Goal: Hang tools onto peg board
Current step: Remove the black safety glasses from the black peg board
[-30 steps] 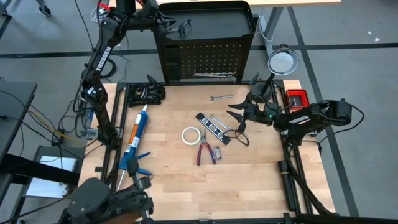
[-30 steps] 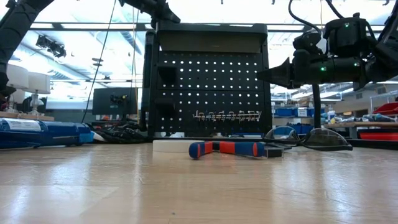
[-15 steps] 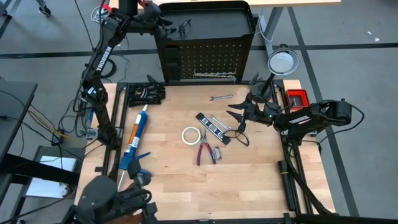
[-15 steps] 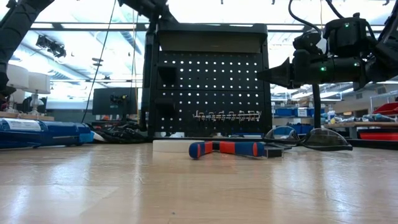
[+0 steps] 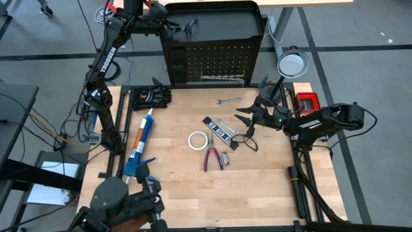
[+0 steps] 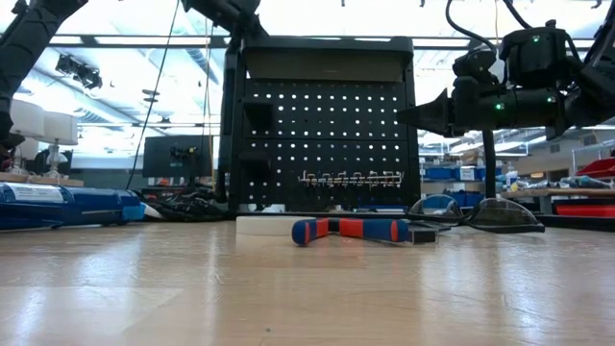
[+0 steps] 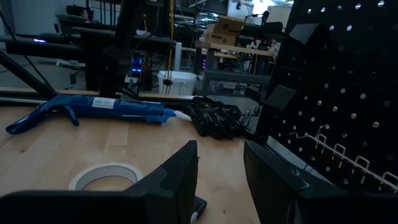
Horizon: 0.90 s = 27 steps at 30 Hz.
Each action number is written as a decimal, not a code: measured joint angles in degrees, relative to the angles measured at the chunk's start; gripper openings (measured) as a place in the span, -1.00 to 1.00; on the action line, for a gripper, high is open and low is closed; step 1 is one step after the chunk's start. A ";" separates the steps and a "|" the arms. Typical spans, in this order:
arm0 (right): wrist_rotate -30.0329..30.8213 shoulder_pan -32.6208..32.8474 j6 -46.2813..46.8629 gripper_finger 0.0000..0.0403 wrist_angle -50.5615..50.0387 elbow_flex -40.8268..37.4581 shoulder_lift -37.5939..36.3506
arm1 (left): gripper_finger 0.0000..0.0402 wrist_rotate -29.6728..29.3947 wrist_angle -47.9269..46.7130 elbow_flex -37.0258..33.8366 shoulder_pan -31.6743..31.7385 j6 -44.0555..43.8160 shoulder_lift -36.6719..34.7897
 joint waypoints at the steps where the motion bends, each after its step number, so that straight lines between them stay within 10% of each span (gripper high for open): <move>1: -0.02 0.00 0.00 -0.31 0.00 0.00 0.00 | -0.61 -0.05 0.67 -0.02 -0.02 0.54 0.06; 6: -0.02 0.00 0.00 -0.31 0.00 0.00 0.02 | -0.94 0.19 2.28 -0.18 -0.05 0.24 0.18; 27: -0.01 -0.01 -0.02 -0.31 -0.04 0.00 0.00 | -0.99 8.34 15.68 -0.46 -2.39 2.09 -0.01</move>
